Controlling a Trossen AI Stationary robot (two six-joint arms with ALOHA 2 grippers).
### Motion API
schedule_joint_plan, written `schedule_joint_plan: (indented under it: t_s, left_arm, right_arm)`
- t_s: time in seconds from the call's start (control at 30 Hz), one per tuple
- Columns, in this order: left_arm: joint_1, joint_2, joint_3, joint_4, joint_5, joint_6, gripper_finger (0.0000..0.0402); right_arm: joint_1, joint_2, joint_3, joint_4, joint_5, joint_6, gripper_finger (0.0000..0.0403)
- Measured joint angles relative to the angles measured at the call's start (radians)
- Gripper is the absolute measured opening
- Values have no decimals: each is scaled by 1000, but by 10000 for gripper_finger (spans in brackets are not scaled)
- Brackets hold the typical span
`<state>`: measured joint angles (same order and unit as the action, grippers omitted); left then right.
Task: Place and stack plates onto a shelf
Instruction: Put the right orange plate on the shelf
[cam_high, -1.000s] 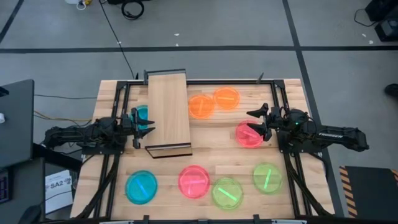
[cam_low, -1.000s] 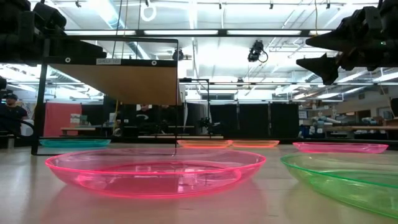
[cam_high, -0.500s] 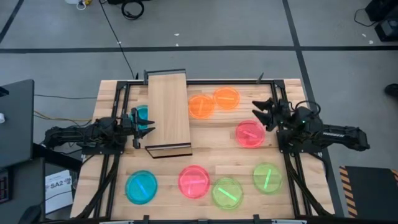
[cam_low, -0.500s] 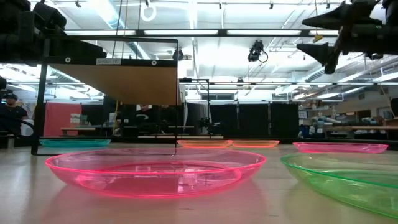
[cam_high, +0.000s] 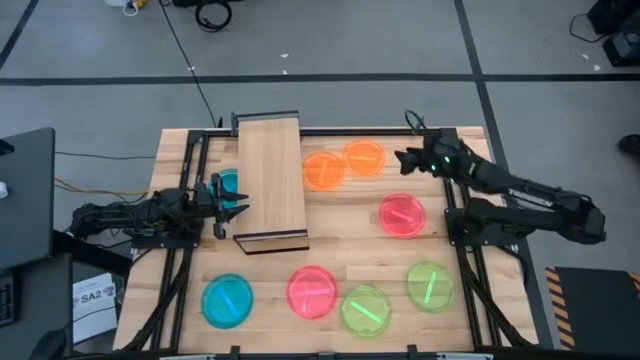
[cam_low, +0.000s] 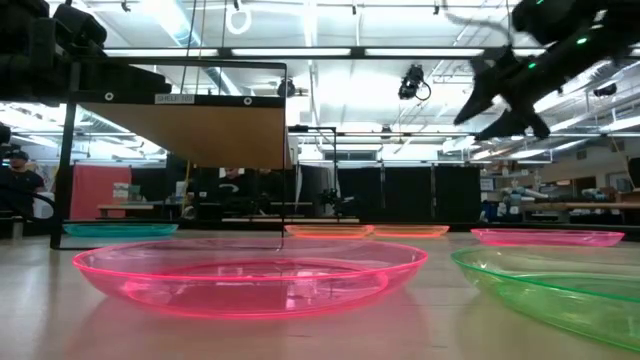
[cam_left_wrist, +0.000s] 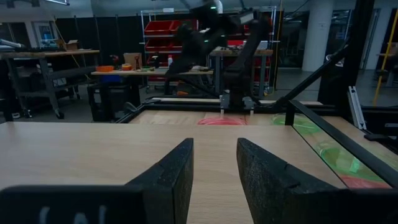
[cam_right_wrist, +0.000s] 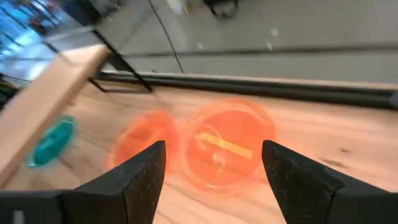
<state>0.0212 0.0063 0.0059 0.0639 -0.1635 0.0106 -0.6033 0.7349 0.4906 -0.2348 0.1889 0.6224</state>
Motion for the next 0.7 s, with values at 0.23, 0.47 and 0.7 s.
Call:
schedule_joint_plan:
  t_s: [0.23,0.47,0.7]
  left_arm:
    - [0,0,0,0,0,0,130]
    - [0,0,0,0,0,0,130]
    - [0,0,0,0,0,0,130]
  right_arm:
    - [-226,261,67,22,-253,6,270]
    - [-299,473,80,104,-340,5,267]
    - [-308,632,80,219,-373,5,267]
